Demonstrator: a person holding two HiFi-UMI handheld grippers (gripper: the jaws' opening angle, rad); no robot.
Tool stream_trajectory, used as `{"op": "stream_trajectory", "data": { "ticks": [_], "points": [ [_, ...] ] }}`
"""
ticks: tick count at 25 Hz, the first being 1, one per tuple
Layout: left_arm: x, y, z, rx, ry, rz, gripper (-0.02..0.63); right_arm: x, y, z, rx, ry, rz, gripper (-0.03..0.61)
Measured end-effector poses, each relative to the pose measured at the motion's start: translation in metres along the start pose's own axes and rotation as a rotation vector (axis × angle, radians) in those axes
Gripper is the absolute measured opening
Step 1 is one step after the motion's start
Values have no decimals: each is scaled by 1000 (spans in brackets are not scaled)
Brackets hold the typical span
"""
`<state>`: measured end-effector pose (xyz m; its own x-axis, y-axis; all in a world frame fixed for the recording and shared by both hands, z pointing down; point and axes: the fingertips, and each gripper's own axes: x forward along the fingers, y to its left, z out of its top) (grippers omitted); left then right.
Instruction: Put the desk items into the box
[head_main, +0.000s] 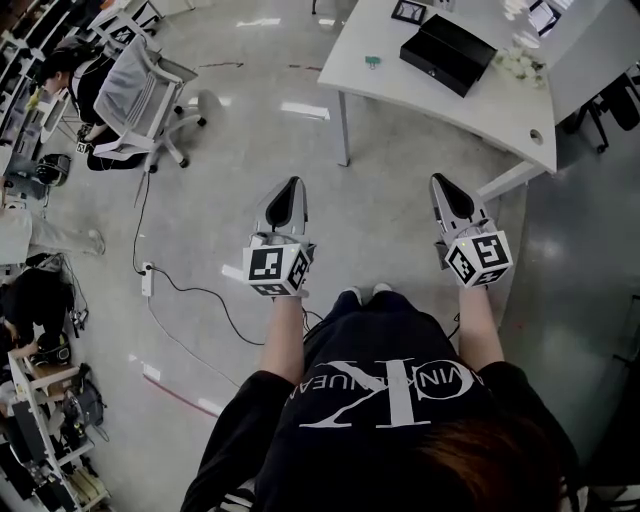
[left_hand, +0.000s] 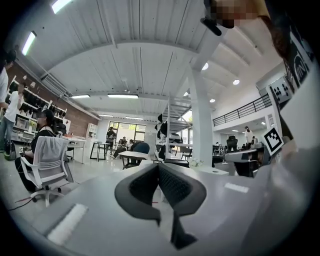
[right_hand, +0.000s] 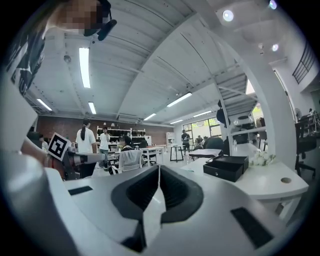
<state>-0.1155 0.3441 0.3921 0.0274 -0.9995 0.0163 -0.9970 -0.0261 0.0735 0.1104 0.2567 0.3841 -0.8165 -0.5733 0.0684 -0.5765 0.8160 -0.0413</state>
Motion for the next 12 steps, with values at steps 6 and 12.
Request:
{"op": "stream_trajectory", "data": {
  "ticks": [6,12],
  "points": [
    [0,12,-3,-8,-8,-8,11,4,-4,-2,16,-5,-63,21],
    [-7,22,-8,-22,7,-26,11,5,8,0,26,-11,-90,21]
  ]
}}
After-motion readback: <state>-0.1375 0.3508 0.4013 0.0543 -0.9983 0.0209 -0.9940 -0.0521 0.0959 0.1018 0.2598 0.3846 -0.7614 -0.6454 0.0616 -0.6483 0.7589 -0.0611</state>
